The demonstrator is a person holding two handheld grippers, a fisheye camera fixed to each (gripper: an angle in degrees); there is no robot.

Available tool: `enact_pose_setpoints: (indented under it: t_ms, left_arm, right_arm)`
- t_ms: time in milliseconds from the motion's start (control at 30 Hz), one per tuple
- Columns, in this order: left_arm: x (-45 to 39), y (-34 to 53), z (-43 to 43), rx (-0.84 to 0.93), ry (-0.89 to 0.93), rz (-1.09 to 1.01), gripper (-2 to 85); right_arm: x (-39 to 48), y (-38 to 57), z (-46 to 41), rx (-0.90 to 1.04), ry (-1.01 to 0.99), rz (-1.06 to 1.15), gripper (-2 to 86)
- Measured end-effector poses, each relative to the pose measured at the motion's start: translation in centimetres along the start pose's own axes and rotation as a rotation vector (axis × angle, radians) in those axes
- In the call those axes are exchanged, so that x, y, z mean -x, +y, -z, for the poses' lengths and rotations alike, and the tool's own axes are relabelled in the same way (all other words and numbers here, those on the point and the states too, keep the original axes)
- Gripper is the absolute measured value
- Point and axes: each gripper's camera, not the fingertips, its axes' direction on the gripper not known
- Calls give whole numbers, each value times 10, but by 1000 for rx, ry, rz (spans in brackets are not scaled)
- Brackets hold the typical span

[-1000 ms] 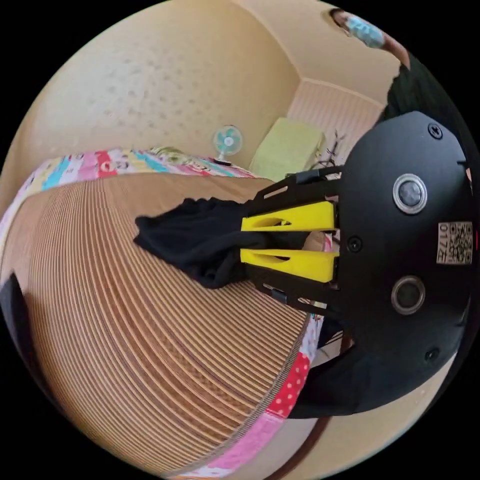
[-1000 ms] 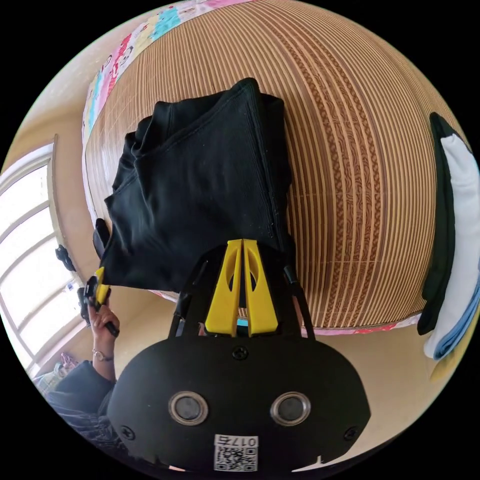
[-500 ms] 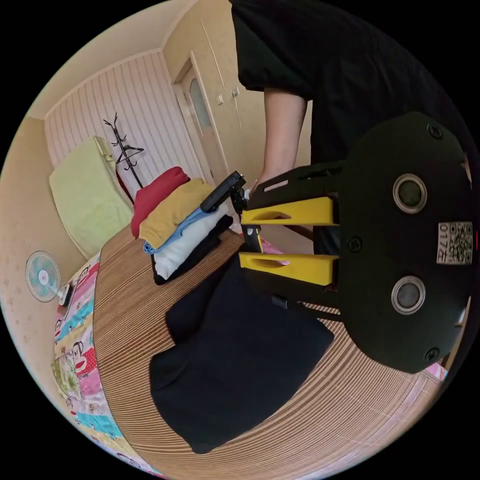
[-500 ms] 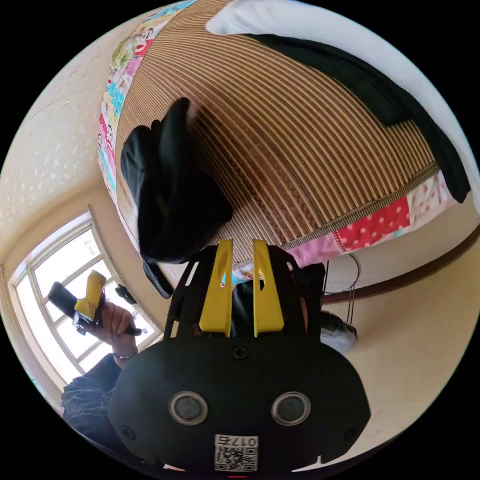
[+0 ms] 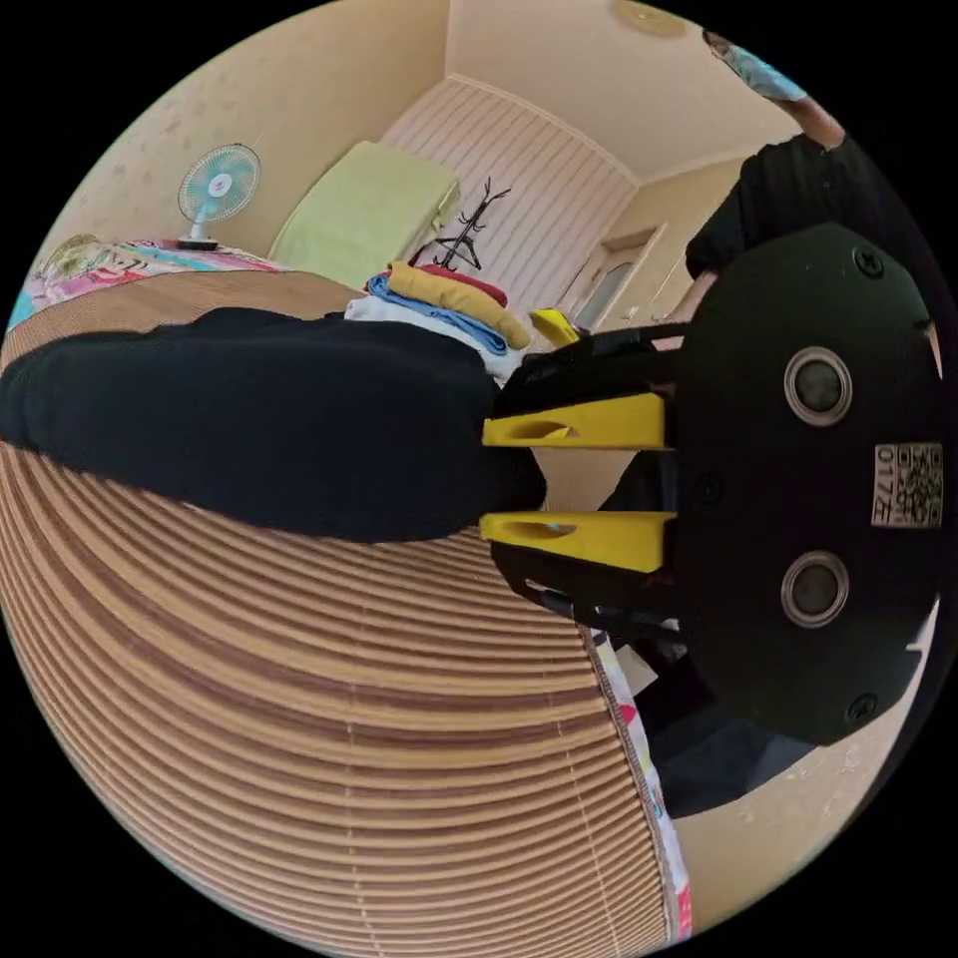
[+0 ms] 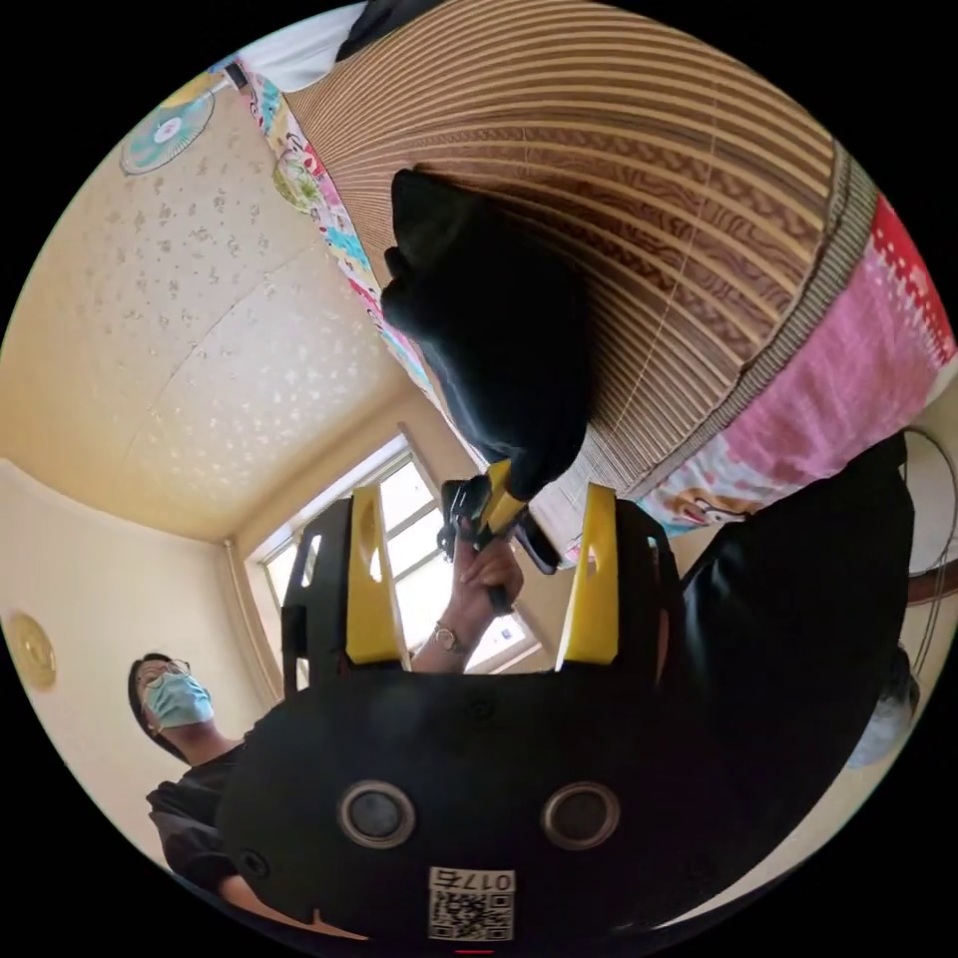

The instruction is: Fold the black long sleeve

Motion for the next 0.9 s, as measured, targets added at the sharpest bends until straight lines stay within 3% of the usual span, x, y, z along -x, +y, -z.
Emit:
enact_pose_setpoints:
  t_ms: [133, 200, 267, 400, 500, 633, 733, 833, 900]
  left_arm:
    - [-97, 52, -17, 86, 28, -267, 58]
    - [-132, 78, -19, 81, -29, -325, 56]
    - [-155, 93, -5, 10, -97, -350, 59]
    - [-218, 108, 34, 44, 22, -562, 77]
    - [-272, 138, 60, 25, -124, -764, 80]
    - [-278, 155, 82, -9, -231, -754, 96]
    - [-255, 159, 95, -34, -360, -689, 101]
    - [-227, 164, 119, -90, -613, -582, 114]
    - [-206, 168, 143, -131, -651, -502, 115]
  right_arm:
    - [-10, -15, -16, -37, -154, 10, 264]
    - [-3, -25, -30, 3, -342, 87, 242]
    - [23, -25, -39, 71, -292, 189, 225]
    - [118, -5, -29, 95, -189, 531, 193]
    - [178, 12, 10, 49, -192, 722, 172]
    - [221, 29, 80, -95, -74, 835, 146]
    - [205, 24, 148, -268, 39, 695, 123]
    - [138, 37, 212, -550, 141, 345, 98]
    - [86, 84, 235, -784, 312, 95, 82]
